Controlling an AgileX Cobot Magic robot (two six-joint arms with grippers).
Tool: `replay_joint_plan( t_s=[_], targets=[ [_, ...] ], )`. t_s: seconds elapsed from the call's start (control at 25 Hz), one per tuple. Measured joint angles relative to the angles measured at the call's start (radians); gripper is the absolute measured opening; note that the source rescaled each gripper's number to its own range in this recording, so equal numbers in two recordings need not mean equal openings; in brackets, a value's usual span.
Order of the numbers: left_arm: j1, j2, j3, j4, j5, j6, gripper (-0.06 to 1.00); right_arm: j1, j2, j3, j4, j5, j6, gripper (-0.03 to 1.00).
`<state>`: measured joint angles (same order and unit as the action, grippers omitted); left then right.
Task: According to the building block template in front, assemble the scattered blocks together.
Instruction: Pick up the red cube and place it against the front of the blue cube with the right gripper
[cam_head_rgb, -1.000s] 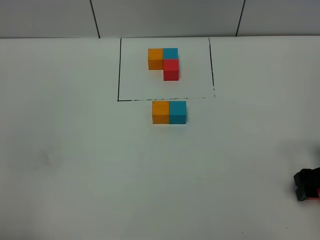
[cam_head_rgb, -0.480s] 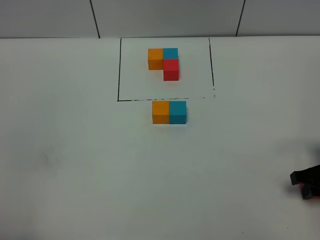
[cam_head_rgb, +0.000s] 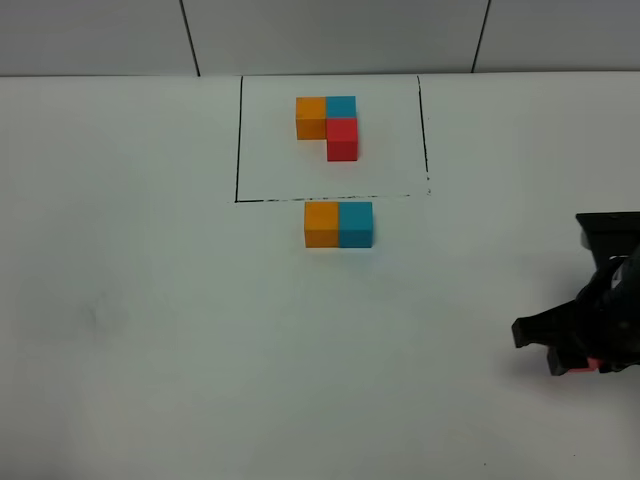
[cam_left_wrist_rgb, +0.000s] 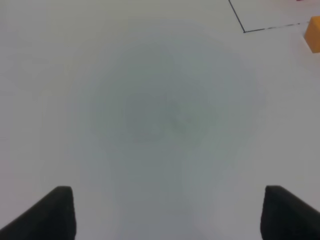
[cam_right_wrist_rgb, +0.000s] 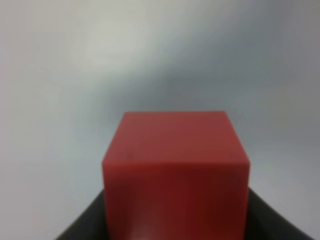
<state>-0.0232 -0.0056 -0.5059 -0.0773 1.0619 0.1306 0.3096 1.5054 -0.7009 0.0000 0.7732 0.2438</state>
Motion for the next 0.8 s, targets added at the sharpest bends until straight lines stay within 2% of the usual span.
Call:
replay_joint_plan(
  t_s=[0.2, 0.32, 0.4, 0.56, 0.8],
  targets=[
    [0.000, 0.000, 0.000, 0.000, 0.000, 0.000, 0.78, 0.213, -0.003, -0.022, -0.091, 0.043, 0.274, 0.00],
    [0.000, 0.000, 0.000, 0.000, 0.000, 0.000, 0.78, 0.284, 0.001, -0.066, -0.110, 0.037, 0.441, 0.00],
    [0.000, 0.000, 0.000, 0.000, 0.000, 0.000, 0.78, 0.301, 0.019, -0.106, -0.120, 0.032, 0.502, 0.00],
    [0.000, 0.000, 0.000, 0.000, 0.000, 0.000, 0.78, 0.304, 0.100, -0.197, -0.133, 0.036, 0.536, 0.00],
    [0.000, 0.000, 0.000, 0.000, 0.000, 0.000, 0.78, 0.337, 0.265, -0.334, -0.118, 0.061, 0.525, 0.00]
  ],
)
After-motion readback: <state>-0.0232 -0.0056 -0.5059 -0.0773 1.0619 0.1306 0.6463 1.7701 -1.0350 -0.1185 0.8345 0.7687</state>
